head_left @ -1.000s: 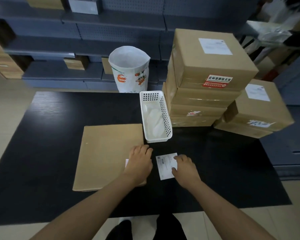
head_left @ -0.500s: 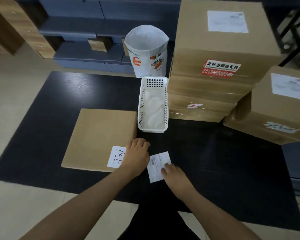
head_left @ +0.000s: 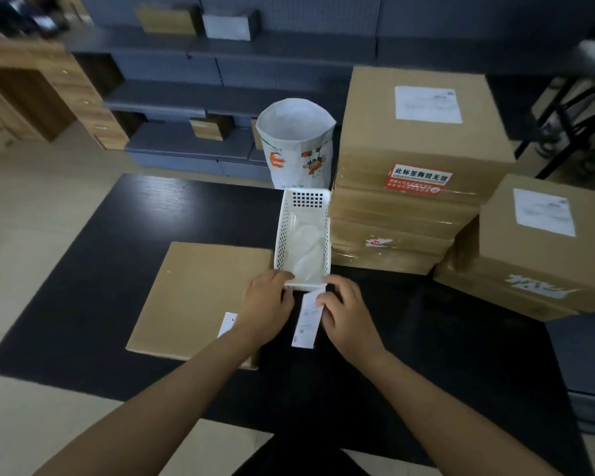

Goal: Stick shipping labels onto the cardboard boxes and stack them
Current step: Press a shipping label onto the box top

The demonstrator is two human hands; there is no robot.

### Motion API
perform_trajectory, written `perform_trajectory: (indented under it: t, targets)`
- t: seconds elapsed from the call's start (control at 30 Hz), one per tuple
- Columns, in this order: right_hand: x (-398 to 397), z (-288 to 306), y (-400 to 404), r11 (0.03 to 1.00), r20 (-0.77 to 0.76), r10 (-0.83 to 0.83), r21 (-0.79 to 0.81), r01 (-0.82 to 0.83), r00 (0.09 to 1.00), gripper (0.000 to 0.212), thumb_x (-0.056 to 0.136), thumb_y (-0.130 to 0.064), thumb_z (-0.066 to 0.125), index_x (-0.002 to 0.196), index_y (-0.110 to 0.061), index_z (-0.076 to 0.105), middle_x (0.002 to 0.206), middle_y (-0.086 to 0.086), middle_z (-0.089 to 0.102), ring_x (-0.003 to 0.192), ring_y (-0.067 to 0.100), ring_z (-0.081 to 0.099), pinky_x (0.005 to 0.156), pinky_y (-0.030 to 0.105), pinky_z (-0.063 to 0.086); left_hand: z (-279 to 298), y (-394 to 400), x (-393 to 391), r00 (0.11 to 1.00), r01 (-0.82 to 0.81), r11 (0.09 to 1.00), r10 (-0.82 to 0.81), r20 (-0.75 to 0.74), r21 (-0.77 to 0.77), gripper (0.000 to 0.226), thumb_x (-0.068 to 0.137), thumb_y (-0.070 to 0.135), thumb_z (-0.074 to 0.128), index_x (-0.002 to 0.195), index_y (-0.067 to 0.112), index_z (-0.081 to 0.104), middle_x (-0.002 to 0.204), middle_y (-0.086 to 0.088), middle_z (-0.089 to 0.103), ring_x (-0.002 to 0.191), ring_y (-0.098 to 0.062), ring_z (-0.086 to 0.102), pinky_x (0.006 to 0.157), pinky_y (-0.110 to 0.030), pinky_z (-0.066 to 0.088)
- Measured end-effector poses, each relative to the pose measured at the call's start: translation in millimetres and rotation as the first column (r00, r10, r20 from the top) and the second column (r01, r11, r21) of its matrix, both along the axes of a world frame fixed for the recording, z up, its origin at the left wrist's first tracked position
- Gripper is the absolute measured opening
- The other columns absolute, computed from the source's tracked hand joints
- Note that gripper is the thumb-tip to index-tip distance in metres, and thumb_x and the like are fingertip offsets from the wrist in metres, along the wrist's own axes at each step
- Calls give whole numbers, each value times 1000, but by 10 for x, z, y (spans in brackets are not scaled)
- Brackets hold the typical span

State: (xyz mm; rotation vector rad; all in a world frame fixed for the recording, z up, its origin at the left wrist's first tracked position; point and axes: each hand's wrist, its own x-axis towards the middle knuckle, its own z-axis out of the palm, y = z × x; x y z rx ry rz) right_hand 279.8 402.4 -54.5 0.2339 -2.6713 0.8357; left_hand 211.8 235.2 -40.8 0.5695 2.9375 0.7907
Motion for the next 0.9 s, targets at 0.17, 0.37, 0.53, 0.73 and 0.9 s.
perform_trajectory:
  t: [0.17, 0.37, 0.53, 0.73, 0.9]
  targets:
    - [-326, 292, -260, 989, -109, -9, -145, -7, 994, 17, 79, 5, 68, 91, -7, 65, 122, 13, 53, 117, 20, 47, 96, 21, 42, 303, -167, -293, 917, -313, 899, 201, 344, 308, 35, 97, 32, 48, 128, 18, 50, 110, 5, 59, 100, -17, 59, 87, -35, 49]
    - [-665, 264, -744, 947, -48, -67, -318, 48, 997, 28, 80, 7, 66, 99, -13, 62, 114, -1, 52, 105, -2, 46, 91, 13, 44, 321, -718, -567, 826, -477, 720, 172, 537, 504, 15, 99, 27, 46, 102, 19, 58, 101, -6, 64, 88, -21, 63, 71, -33, 54]
    - [-915, 200, -1432, 687, 388, -173, -611, 394, 905, 15, 96, -20, 56, 110, -24, 57, 98, -6, 68, 87, 5, 65, 77, 18, 52, 277, -1416, -882, 836, -498, 705, 238, 494, 504, 14, 99, 26, 45, 100, 20, 58, 95, -4, 66, 83, -20, 67, 65, -29, 59]
    - [-967, 202, -2206, 420, 672, 0, -672, 610, 741, 18, 97, -16, 51, 92, -6, 65, 80, 8, 67, 70, 17, 61, 65, 25, 52, 199, -2166, -1282, 819, -533, 685, 272, 504, 496, 11, 97, 23, 47, 98, 20, 57, 96, -2, 63, 88, -20, 63, 73, -36, 57]
    - [-879, 106, -2561, 504, 706, 36, -624, 597, 707, 11, 94, -12, 58, 91, -6, 67, 84, 9, 69, 74, 16, 63, 72, 29, 55, 86, -2494, -1321, 807, -532, 696, 243, 539, 483, 9, 97, 23, 49, 93, 23, 57, 94, 0, 64, 84, -15, 65, 68, -29, 55]
